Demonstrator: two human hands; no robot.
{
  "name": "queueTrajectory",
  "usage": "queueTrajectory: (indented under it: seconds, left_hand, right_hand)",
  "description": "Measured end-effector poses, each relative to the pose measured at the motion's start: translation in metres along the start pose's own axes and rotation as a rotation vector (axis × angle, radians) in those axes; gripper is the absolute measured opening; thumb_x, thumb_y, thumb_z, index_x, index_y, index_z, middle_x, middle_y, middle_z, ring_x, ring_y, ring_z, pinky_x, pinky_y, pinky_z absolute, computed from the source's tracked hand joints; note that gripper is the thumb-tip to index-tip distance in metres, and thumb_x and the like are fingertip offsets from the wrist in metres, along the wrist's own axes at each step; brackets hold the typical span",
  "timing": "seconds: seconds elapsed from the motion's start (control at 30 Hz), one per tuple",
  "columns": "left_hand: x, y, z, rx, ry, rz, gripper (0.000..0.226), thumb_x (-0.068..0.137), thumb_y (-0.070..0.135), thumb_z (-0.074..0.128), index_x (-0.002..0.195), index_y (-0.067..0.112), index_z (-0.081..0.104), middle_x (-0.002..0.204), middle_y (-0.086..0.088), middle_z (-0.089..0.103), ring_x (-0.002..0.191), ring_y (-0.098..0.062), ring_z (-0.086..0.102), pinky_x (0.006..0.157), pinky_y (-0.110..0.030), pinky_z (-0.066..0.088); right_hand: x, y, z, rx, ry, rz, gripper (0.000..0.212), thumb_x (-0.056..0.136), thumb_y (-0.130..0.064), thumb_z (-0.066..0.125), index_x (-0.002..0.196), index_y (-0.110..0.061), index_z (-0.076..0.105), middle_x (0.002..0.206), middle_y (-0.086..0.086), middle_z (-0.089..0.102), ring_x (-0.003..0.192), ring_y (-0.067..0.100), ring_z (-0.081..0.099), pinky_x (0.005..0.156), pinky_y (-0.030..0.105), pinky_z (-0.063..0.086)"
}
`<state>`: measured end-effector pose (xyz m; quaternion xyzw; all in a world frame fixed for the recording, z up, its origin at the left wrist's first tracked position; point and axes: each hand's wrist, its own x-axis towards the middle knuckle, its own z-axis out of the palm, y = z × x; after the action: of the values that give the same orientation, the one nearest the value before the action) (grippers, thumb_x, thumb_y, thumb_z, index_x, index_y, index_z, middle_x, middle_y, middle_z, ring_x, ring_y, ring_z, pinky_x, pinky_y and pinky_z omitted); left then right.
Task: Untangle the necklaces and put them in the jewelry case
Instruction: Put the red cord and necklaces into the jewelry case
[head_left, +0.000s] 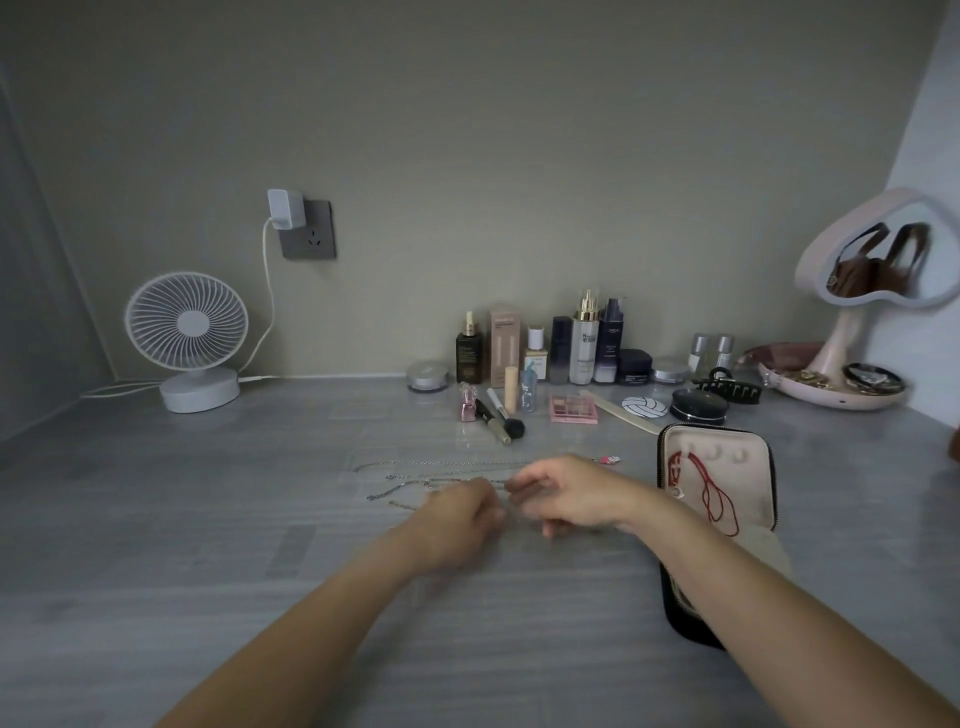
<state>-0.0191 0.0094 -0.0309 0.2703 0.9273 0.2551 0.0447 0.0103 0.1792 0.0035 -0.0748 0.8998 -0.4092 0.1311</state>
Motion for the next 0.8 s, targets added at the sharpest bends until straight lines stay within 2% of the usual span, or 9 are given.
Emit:
queueTrajectory:
  seconds: [0.17, 0.23, 0.3, 0.37, 0.43, 0.5, 0.63, 0.73, 0.8]
  left_hand:
    - [0.002, 0.005, -0.008, -0.289, 0.008, -0.029, 0.021, 0.093, 0.020, 0.048, 0.073, 0.023, 0.045, 0.068, 0.005, 0.060, 0.055, -0.005, 0.050, 0.052, -0.018, 0.039]
    - [0.002, 0.009, -0.012, -0.357, 0.009, -0.009, 0.021, 0.094, 0.018, 0.048, 0.074, 0.021, 0.045, 0.066, 0.005, 0.057, 0.043, 0.004, 0.047, 0.045, -0.012, 0.035]
    - [0.003, 0.014, -0.016, -0.509, -0.010, 0.011, 0.015, 0.094, 0.016, 0.048, 0.080, 0.017, 0.049, 0.071, 0.001, 0.060, 0.049, 0.005, 0.051, 0.053, -0.013, 0.041]
    - [0.005, 0.018, -0.016, -0.712, -0.050, 0.011, 0.013, 0.095, 0.025, 0.046, 0.094, 0.014, 0.054, 0.089, -0.001, 0.066, 0.078, -0.004, 0.061, 0.076, -0.026, 0.044]
    - [0.013, 0.025, -0.014, -0.878, -0.097, -0.017, 0.034, 0.097, 0.041, 0.035, 0.105, 0.016, 0.056, 0.105, 0.001, 0.065, 0.103, -0.012, 0.059, 0.095, -0.034, 0.037]
    - [0.021, 0.041, -0.010, -1.028, -0.160, -0.027, 0.056, 0.096, 0.051, 0.018, 0.109, 0.015, 0.058, 0.108, -0.001, 0.065, 0.113, -0.018, 0.056, 0.105, -0.038, 0.031]
    - [0.028, 0.075, -0.006, -1.225, -0.226, 0.089, 0.069, 0.096, 0.051, 0.006, 0.097, 0.007, 0.060, 0.096, -0.009, 0.067, 0.093, -0.021, 0.062, 0.095, -0.035, 0.048]
    - [0.033, 0.089, -0.005, -1.195, -0.250, 0.080, 0.065, 0.097, 0.050, 0.007, 0.097, 0.009, 0.058, 0.083, -0.002, 0.062, 0.083, -0.018, 0.057, 0.083, -0.029, 0.051]
    - [0.038, 0.094, -0.004, -1.148, -0.259, 0.058, 0.062, 0.098, 0.047, 0.012, 0.101, 0.007, 0.058, 0.081, -0.002, 0.061, 0.081, -0.018, 0.057, 0.084, -0.031, 0.048]
  right_hand:
    - [0.004, -0.007, 0.014, -0.051, -0.055, -0.026, 0.011, 0.084, -0.011, 0.063, 0.081, -0.021, 0.058, 0.073, -0.006, 0.064, 0.061, 0.011, 0.055, 0.052, 0.019, 0.042]
    - [0.000, -0.014, 0.006, -0.142, -0.002, -0.024, 0.017, 0.087, -0.021, 0.061, 0.071, -0.022, 0.056, 0.048, -0.013, 0.058, 0.044, 0.000, 0.047, 0.048, 0.017, 0.037]
    - [-0.008, -0.025, -0.006, -0.178, 0.050, -0.030, 0.023, 0.090, -0.028, 0.058, 0.068, -0.021, 0.055, 0.037, -0.015, 0.052, 0.034, -0.002, 0.040, 0.044, 0.018, 0.035]
    - [-0.016, -0.035, -0.017, -0.164, 0.074, -0.050, 0.024, 0.091, -0.030, 0.055, 0.069, -0.021, 0.056, 0.037, -0.015, 0.054, 0.034, -0.002, 0.040, 0.045, 0.018, 0.035]
    - [-0.023, -0.042, -0.030, -0.104, 0.108, -0.062, 0.023, 0.092, -0.024, 0.054, 0.071, -0.017, 0.057, 0.043, -0.012, 0.057, 0.034, -0.003, 0.043, 0.045, 0.016, 0.035]
    - [-0.028, -0.046, -0.041, -0.079, 0.147, -0.055, 0.024, 0.092, -0.019, 0.053, 0.069, -0.016, 0.057, 0.046, -0.010, 0.058, 0.035, -0.003, 0.044, 0.044, 0.015, 0.036]
    - [-0.039, -0.046, -0.060, 0.010, 0.191, -0.019, 0.023, 0.093, -0.017, 0.051, 0.072, -0.013, 0.059, 0.041, -0.010, 0.056, 0.034, -0.002, 0.044, 0.039, 0.014, 0.032]
    - [-0.046, -0.035, -0.076, 0.116, 0.271, 0.007, 0.019, 0.092, -0.015, 0.053, 0.075, -0.011, 0.062, 0.062, -0.002, 0.063, 0.041, 0.002, 0.047, 0.038, 0.015, 0.031]
    - [-0.052, -0.024, -0.086, 0.232, 0.333, 0.022, 0.018, 0.090, -0.011, 0.053, 0.076, -0.008, 0.062, 0.068, 0.004, 0.064, 0.041, 0.004, 0.047, 0.035, 0.015, 0.030]
